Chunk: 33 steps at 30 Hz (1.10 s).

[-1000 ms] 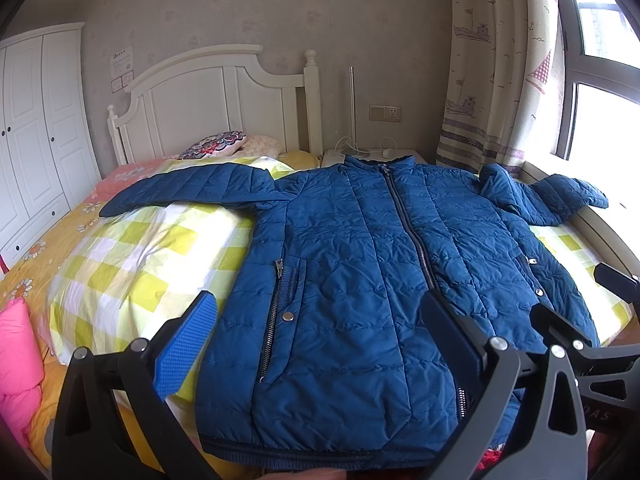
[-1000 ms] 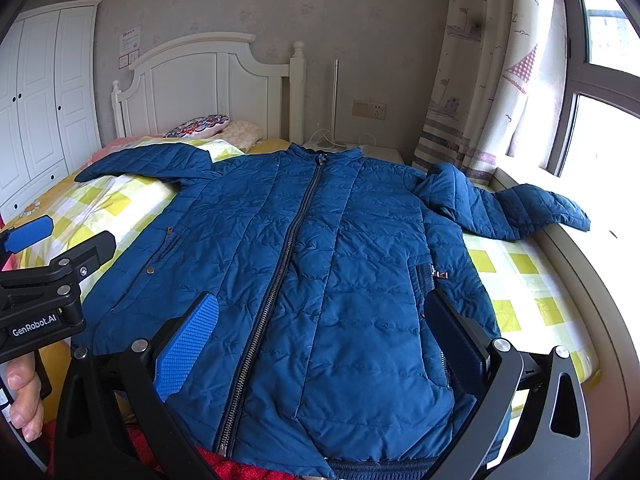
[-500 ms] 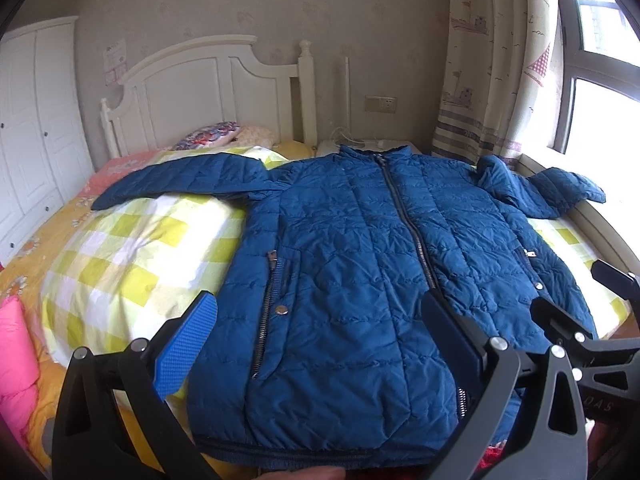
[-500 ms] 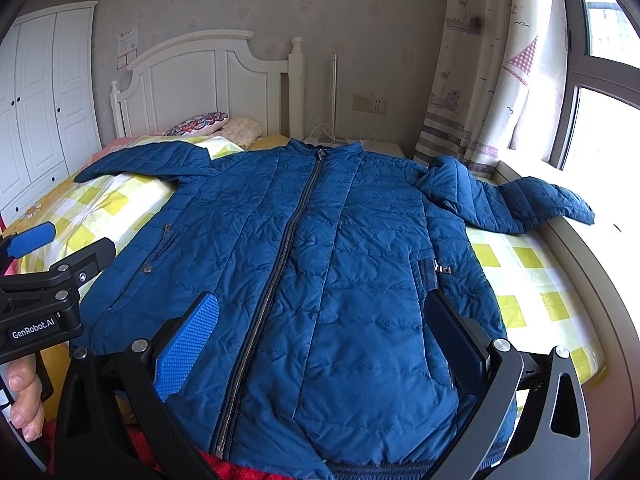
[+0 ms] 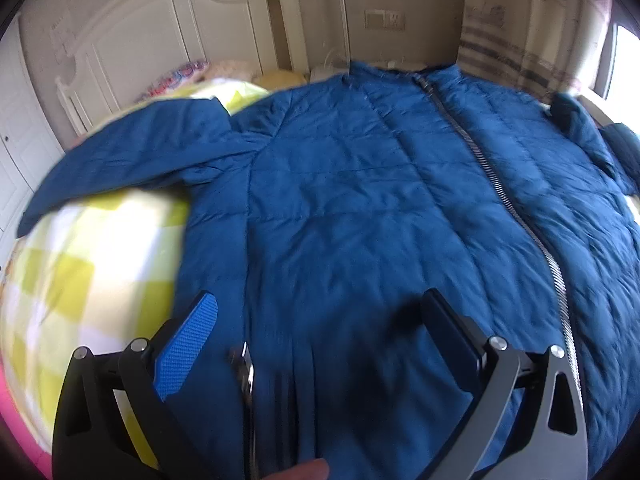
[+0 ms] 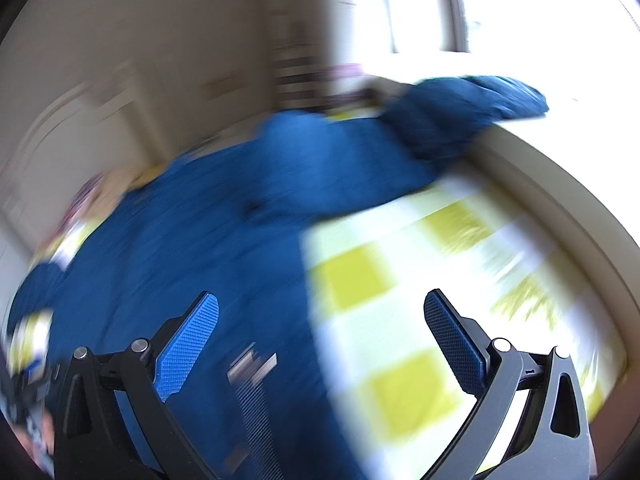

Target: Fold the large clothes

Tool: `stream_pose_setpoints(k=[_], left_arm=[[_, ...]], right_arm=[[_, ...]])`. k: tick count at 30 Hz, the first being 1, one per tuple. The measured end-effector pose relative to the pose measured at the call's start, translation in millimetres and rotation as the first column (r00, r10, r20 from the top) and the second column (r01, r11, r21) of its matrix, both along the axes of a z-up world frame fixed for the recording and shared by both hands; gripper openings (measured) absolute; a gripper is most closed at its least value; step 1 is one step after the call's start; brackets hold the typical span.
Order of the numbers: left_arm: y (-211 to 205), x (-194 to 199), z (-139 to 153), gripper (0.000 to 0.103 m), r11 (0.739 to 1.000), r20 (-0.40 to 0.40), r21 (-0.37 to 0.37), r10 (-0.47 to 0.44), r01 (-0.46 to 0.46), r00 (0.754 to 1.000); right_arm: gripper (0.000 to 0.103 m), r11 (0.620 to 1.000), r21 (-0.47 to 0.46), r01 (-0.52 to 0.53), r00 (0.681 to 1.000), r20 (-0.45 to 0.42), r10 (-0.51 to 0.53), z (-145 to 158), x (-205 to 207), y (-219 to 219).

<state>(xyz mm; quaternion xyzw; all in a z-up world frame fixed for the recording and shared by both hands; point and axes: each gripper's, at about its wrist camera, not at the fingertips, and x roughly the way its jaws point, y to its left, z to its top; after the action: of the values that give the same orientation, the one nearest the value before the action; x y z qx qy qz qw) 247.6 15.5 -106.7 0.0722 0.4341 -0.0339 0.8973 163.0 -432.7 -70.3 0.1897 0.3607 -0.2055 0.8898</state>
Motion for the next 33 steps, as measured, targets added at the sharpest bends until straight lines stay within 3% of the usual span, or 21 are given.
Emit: stream_pose_setpoints(k=[4,9,10,12,13,14,17,19,21,23,26,29,30,33], left_arm=[[13,21,-13,0.101,0.995,-0.050,-0.097,0.001,-0.006,0.999],[10,22,-17,0.101,0.997,-0.054,-0.080,0.002,-0.006,0.999],[8,21,-18,0.101,0.997,-0.055,-0.072,0.004,-0.008,0.998],[6,21,-18,0.101,0.998,-0.055,-0.064,0.010,-0.013,0.998],[5,23,-18,0.101,0.998,-0.057,-0.062,0.016,-0.020,0.998],[4,23,-18,0.101,0.998,-0.057,-0.060,0.020,-0.023,0.998],[3,24,-18,0.101,0.998,-0.053,-0.054,0.034,-0.036,0.998],[2,24,-18,0.101,0.998,-0.050,-0.050,0.040,-0.043,0.998],[2,24,-18,0.101,0.998,-0.047,-0.047,0.043,-0.045,0.998],[3,25,-18,0.101,0.998,-0.048,-0.052,0.042,-0.045,0.998],[6,25,-17,0.101,0.996,-0.051,-0.077,0.037,-0.041,0.998],[10,24,-16,0.101,0.994,-0.049,-0.104,0.030,-0.035,0.998],[12,24,-16,0.101,0.992,-0.049,-0.118,0.028,-0.033,0.998],[16,24,-14,0.101,0.988,-0.047,-0.151,0.020,-0.027,0.999]], right_arm=[[0.099,0.992,-0.024,0.120,0.991,-0.052,-0.122,-18,51,-71],[0.099,0.982,-0.007,0.190,0.979,-0.071,-0.190,-30,97,-120],[0.093,0.979,0.003,0.202,0.977,-0.074,-0.201,-34,100,-122],[0.069,0.981,0.039,0.190,0.981,-0.055,-0.187,-35,105,-125],[0.051,0.982,0.043,0.181,0.983,-0.039,-0.180,-31,107,-121],[0.040,0.983,0.026,0.181,0.984,-0.014,-0.180,-24,107,-114],[0.034,0.991,-0.115,0.069,0.991,0.124,-0.055,22,107,-59],[0.034,0.980,-0.193,-0.039,0.984,0.164,0.072,46,113,-12],[0.034,0.939,-0.283,-0.197,0.957,0.153,0.247,61,123,46],[0.034,0.867,-0.356,-0.350,0.908,0.099,0.407,62,133,110],[0.035,0.765,-0.264,-0.588,0.797,-0.029,0.603,32,151,189],[0.035,0.696,-0.122,-0.707,0.706,-0.171,0.687,-20,165,234],[0.035,0.685,-0.084,-0.724,0.686,-0.203,0.699,-33,166,241],[0.051,0.682,-0.085,-0.727,0.683,-0.190,0.705,-36,150,242]])
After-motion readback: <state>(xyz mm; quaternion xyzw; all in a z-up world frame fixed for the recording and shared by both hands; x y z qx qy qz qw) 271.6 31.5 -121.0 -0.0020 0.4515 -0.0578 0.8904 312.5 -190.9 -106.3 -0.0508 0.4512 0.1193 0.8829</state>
